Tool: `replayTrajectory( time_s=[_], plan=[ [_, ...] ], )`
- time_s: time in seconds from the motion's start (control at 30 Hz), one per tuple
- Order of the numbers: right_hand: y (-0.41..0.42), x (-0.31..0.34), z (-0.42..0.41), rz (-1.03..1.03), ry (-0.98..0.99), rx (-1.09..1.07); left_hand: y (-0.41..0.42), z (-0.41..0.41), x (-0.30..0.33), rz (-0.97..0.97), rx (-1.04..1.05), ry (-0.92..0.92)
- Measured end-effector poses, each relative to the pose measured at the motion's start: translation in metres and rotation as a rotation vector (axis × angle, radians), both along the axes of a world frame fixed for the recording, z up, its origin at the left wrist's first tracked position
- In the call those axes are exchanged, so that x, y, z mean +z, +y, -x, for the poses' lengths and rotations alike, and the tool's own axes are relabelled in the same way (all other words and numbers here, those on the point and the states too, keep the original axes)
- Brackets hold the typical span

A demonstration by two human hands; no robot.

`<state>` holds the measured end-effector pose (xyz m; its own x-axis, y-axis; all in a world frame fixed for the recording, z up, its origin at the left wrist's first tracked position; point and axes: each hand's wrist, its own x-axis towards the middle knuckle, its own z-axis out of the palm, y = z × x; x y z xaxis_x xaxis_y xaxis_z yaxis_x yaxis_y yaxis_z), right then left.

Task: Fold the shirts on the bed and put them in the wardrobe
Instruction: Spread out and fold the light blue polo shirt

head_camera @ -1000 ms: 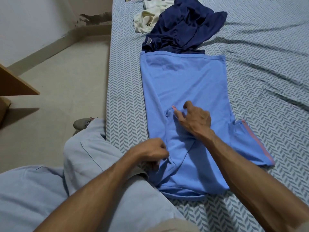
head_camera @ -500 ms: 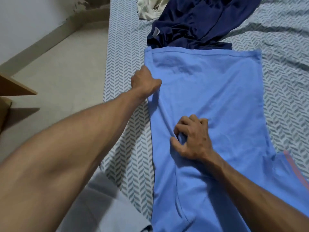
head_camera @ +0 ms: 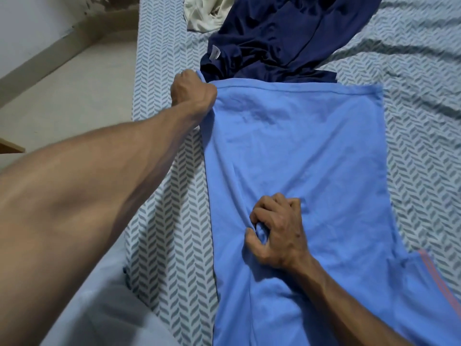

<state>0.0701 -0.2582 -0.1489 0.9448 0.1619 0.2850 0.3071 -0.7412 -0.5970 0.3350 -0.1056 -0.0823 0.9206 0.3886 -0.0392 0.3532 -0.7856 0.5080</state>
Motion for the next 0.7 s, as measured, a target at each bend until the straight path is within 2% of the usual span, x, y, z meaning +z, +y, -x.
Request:
replayTrajectory(
  time_s=[0.1,0.23,0.4,0.5,0.6,0.63,0.7],
  plan=[
    [-0.001,0.002,0.003,-0.097,0.0,-0.052,-0.012,0.005,0.015,0.147,-0.052,-0.101],
    [0.001,0.001,0.008,-0.166,-0.04,-0.138,-0.05,0.005,0.028,0.266,-0.207,-0.131],
    [-0.001,-0.011,0.004,-0.135,-0.038,-0.187,-0.091,-0.002,-0.006,0.302,-0.352,0.065],
    [0.001,-0.012,0.002,-0.124,-0.029,-0.175,-0.092,-0.002,-0.021,0.262,-0.352,0.142],
    [0.0,-0.014,0.001,-0.112,-0.026,-0.179,-0.082,-0.004,-0.015,0.425,-0.342,0.205],
    [0.0,-0.014,0.001,-0.115,-0.02,-0.169,-0.075,-0.002,-0.014,0.516,-0.32,0.197],
    [-0.001,-0.008,0.003,-0.109,0.0,-0.156,-0.058,0.017,-0.001,0.576,-0.313,0.1]
  ],
)
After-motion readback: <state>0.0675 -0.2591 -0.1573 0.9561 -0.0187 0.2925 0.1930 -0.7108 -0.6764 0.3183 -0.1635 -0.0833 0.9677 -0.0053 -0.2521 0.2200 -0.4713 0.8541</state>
